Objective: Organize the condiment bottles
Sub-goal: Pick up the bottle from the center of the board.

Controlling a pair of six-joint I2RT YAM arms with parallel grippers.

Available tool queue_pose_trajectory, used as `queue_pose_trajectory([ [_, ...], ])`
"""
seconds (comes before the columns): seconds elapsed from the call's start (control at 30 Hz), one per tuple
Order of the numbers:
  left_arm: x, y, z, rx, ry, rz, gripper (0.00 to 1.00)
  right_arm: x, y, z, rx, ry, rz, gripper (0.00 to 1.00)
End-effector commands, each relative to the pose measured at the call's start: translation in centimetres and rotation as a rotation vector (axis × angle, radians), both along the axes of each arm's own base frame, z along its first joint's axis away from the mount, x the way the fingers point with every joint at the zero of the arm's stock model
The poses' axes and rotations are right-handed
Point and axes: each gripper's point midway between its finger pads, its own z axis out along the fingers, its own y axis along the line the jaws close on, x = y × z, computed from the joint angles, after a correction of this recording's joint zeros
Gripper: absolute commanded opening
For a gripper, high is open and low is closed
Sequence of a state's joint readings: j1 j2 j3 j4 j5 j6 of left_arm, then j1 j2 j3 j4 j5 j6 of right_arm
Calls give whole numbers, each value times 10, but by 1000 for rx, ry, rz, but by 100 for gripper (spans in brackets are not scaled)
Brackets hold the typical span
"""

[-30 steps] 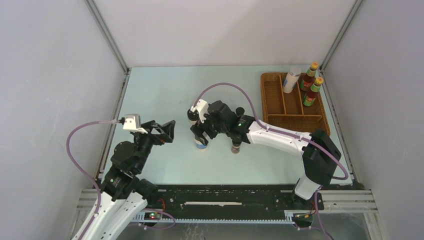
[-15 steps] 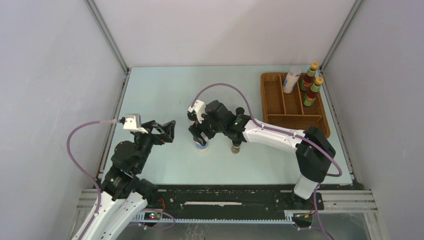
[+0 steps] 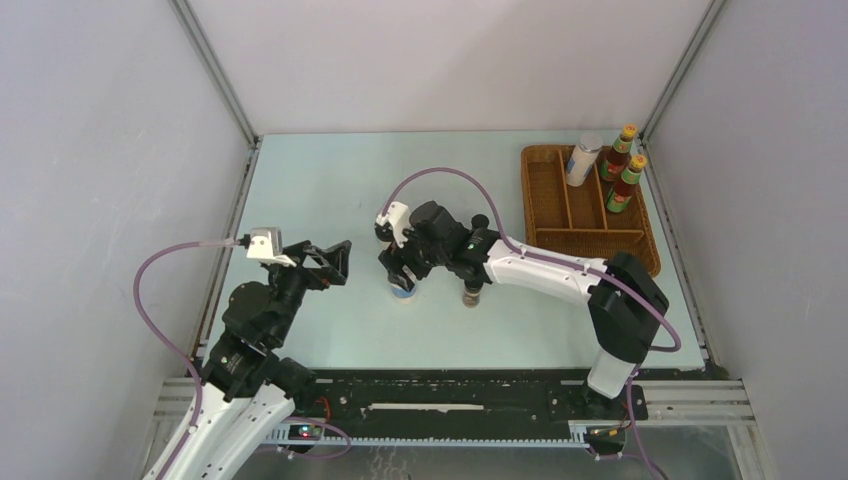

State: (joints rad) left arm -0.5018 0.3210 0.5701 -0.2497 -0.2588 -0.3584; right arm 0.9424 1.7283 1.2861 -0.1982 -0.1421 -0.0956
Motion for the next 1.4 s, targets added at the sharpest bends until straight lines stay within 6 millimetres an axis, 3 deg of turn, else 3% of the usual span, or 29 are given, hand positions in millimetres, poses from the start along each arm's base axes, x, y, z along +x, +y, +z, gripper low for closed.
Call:
queue_pose_trajectory([
  [0.0, 3, -1, 2, 5, -15, 2, 100, 7, 7, 11, 31, -6, -5, 79],
  [0.17, 3, -1, 2, 3, -16, 2, 100, 7, 6, 11, 29, -2, -2, 59],
  [0.5, 2, 0, 3, 1, -21, 5, 100, 4, 5, 18, 18, -9, -4, 0],
  [0.8, 1, 7, 6, -8, -33, 35, 100, 2, 11, 58, 41, -84, 0, 0],
  [1.1, -1, 10, 7, -14, -39, 49, 100, 15, 10, 145, 140, -210, -64, 0],
  [1.37, -1, 10, 7, -21, -37, 51, 100, 46, -30, 222, 211, -349, -230, 0],
])
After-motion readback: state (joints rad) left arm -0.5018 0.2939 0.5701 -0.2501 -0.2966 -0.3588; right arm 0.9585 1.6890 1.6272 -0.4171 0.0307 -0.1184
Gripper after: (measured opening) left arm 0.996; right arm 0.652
